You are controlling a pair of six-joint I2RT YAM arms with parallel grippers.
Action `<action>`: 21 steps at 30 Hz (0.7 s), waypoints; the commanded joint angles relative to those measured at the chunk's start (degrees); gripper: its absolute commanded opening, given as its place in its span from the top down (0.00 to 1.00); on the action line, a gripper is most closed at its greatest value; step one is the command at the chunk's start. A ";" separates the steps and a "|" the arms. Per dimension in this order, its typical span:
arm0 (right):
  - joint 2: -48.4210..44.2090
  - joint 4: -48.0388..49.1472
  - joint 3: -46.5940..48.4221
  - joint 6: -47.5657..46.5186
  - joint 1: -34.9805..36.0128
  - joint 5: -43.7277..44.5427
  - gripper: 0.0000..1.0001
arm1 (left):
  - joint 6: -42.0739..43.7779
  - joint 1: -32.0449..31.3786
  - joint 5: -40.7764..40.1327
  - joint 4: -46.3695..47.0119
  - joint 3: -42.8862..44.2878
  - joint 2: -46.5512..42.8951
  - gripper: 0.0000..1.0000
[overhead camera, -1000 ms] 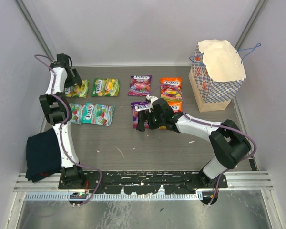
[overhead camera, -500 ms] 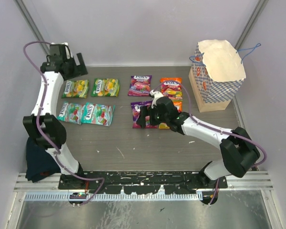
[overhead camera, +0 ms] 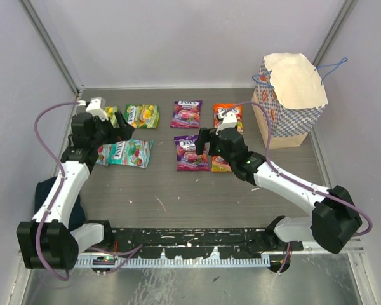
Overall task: Take the snacks out of the paper bag
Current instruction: Reset both arms
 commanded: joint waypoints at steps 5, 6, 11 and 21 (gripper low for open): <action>-2.03 8.29 -5.12 -1.40 -0.06 11.46 0.00 | -0.54 -0.02 1.67 8.95 -0.40 -1.40 0.02; -2.41 9.26 -5.65 -1.56 -0.08 11.33 0.00 | -0.63 -0.06 1.76 8.95 -0.14 -1.33 0.02; -3.25 9.94 -6.15 -2.65 -0.04 11.55 0.00 | -1.76 0.03 1.95 11.16 -1.23 -0.47 0.02; -3.13 11.46 -7.51 -2.34 -0.04 10.31 0.00 | -2.59 -0.02 0.66 11.59 -1.77 -1.40 0.02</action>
